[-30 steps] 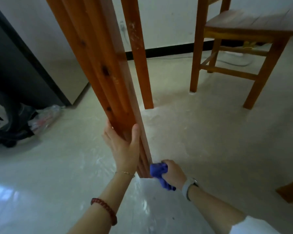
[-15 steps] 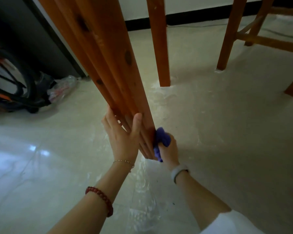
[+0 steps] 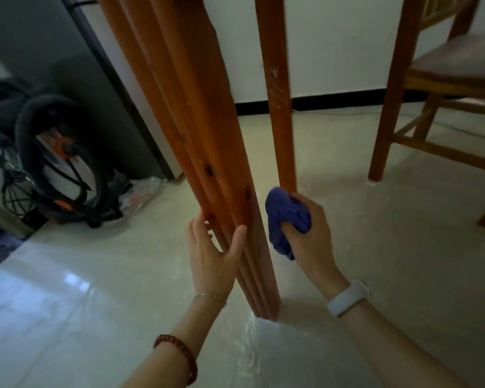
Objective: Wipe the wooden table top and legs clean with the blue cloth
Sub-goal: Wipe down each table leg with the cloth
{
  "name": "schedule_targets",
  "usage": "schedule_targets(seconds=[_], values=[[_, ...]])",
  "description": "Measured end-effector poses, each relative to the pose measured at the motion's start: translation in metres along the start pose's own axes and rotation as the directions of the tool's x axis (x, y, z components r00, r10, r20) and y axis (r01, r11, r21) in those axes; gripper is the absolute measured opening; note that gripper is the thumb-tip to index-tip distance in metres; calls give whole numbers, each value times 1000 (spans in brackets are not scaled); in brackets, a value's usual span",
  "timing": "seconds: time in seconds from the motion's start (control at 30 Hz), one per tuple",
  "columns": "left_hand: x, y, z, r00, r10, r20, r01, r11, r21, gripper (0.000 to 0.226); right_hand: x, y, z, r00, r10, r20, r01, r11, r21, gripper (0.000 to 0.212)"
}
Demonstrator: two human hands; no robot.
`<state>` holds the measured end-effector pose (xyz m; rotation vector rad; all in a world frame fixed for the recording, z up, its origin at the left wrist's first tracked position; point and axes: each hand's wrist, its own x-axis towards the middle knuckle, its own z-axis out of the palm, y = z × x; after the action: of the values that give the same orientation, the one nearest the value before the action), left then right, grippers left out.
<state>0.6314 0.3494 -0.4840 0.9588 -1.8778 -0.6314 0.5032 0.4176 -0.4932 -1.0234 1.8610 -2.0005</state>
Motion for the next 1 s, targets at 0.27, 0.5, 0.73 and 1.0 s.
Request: schedule_targets(seconds=[0.27, 0.5, 0.73, 1.0], values=[[52, 37, -43, 986, 158, -55, -164, 976, -145, 52, 24, -129, 30, 791, -587, -173, 595, 804, -10, 49], [59, 15, -60, 962, 270, 49, -263, 958, -118, 37, -18, -53, 17, 909, -404, 103, 416, 860, -295, 54], [83, 23, -65, 960, 269, 79, -225, 907, -356, 15, 6, -153, 32, 584, -811, 32, 642, 437, -630, 54], [117, -15, -91, 826, 384, 413, -43, 773, -633, 16, -12, -131, 88, 607, -712, 353, 518, 19, -855, 48]])
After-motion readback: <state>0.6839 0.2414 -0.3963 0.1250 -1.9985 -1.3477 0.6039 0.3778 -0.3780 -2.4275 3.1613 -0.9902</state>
